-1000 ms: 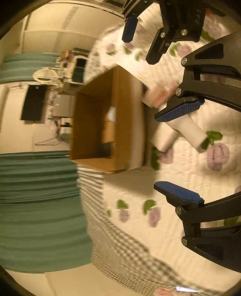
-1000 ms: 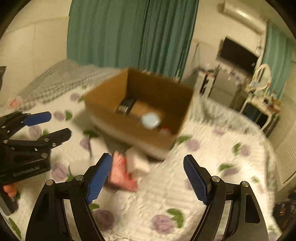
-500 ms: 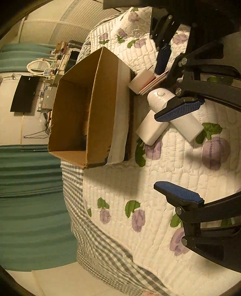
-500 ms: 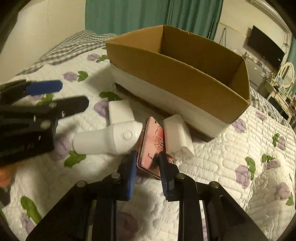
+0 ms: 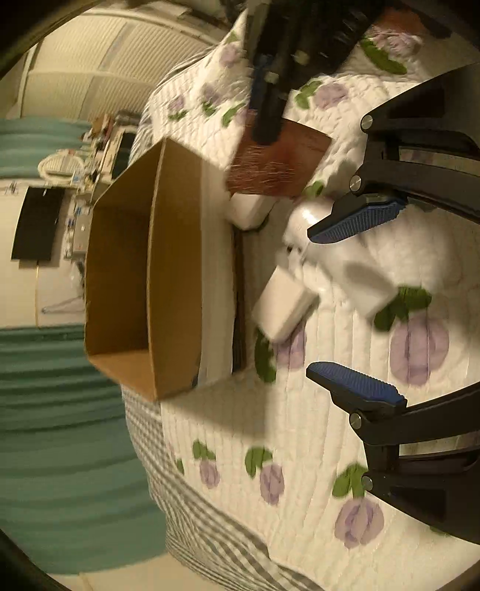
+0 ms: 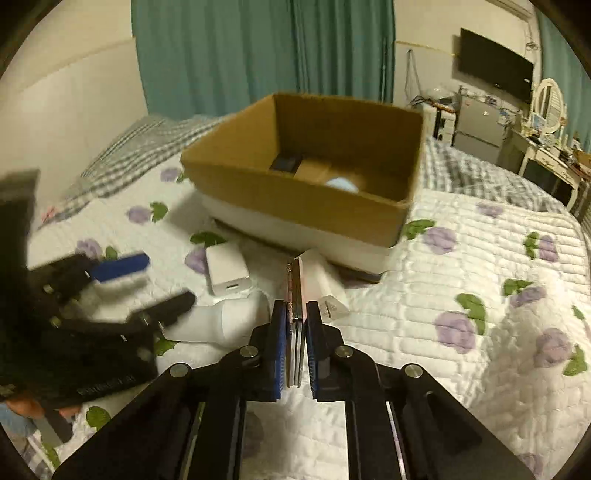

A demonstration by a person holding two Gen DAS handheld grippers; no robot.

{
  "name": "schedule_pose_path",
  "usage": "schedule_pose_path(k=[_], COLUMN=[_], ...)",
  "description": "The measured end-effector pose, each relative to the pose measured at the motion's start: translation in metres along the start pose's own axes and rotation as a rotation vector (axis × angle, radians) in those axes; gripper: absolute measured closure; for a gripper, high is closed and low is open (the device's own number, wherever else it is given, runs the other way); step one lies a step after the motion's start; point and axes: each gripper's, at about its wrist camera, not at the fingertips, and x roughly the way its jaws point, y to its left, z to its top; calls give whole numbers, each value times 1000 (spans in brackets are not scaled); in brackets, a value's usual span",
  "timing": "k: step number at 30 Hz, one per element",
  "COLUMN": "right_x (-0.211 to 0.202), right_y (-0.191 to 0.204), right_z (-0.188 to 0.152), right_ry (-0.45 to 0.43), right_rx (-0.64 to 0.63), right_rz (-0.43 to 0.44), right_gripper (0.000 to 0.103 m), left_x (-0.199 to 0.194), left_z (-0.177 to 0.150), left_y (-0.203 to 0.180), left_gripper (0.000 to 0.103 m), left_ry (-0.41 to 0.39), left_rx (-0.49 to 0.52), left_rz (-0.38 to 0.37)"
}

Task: Organize rigid objects
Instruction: 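Grasp the white hair dryer with the left gripper while the right gripper holds the phone case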

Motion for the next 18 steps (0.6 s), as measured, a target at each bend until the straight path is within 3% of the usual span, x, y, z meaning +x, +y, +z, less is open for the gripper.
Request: schedule_pose_path(k=[6, 12, 15, 18], right_x=[-18, -16, -14, -13], right_y=[-13, -26, -26, -23], right_z=[4, 3, 3, 4], right_ry=[-47, -35, -25, -22], right_rx=[47, 85, 81, 71], right_rz=[7, -15, -20, -25], right_gripper=[94, 94, 94, 94], left_x=[21, 49, 49, 40], left_z=[-5, -6, -7, -8], left_y=[-22, -36, -39, -37], left_gripper=[34, 34, 36, 50], left_ry=[69, 140, 134, 109], left_rx=[89, 146, 166, 161], left_rz=[-37, -21, -20, -41])
